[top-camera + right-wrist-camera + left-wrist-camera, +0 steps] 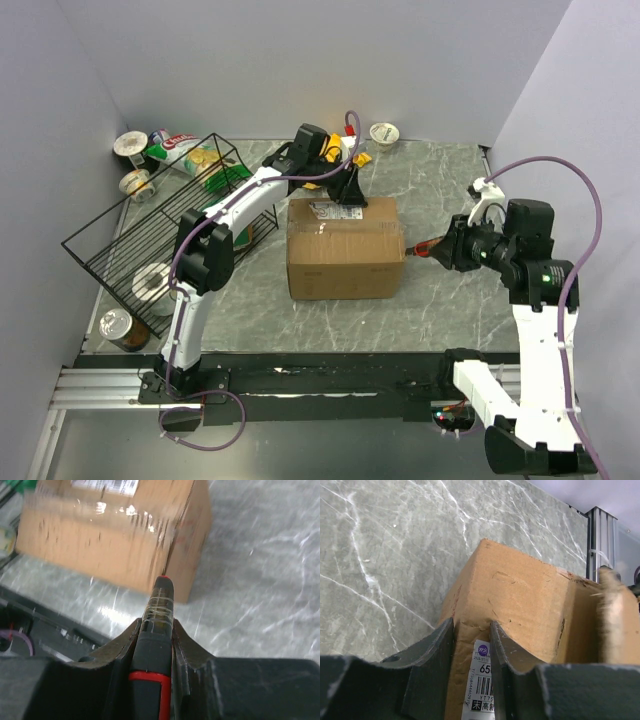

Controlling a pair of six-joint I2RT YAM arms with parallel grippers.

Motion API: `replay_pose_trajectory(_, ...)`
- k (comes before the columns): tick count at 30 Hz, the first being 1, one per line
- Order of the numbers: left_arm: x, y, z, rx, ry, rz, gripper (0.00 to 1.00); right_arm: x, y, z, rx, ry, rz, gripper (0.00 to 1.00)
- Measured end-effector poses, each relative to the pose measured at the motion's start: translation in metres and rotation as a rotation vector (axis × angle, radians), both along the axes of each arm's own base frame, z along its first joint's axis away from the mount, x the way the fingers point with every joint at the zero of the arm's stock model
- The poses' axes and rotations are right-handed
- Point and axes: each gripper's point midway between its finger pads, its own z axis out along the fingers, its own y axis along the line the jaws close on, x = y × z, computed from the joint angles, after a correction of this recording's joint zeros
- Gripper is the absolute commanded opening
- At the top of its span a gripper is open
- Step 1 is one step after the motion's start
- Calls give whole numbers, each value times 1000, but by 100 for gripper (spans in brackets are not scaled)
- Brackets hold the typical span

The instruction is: Unpack the express box

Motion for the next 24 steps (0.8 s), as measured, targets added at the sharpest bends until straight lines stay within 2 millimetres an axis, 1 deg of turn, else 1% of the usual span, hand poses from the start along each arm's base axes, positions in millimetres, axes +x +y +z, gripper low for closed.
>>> replay_pose_trajectory(3,3,0,0,-1,-14,7,1,-17,1,3,-7,25,14,0)
replay_pose_trajectory(5,8,1,1,0,-33,18,1,-26,2,1,-8,58,22,0)
replay_pose_trajectory(6,10,1,2,0,-42,23,8,-30,2,-1,-12,68,22,0)
replay_pose_trajectory(8,13,1,3,1,-58,29,25,-32,0,-1,-20,70,18,0)
replay_pose_trajectory(9,14,1,3,2,-62,30,40,-31,-1,-1,-24,65,16,0)
replay_pose_trajectory(12,15,1,5,4,-76,34,60,-20,-8,4,-60,17,2,0)
replay_pose_trajectory(15,19,4,6,19,-95,53,69,1,-16,14,-113,-78,-7,0)
replay_pose_trajectory(18,14,6,9,30,-87,52,73,25,-24,29,-163,-186,-18,0)
replay_pose_trajectory(20,11,8,14,30,-86,46,74,39,-26,38,-177,-237,-25,0)
replay_pose_trajectory(22,6,10,26,8,-94,31,75,53,-25,44,-179,-278,-12,0)
replay_pose_trajectory(24,-3,15,45,-32,-104,4,76,63,-16,47,-163,-310,60,0)
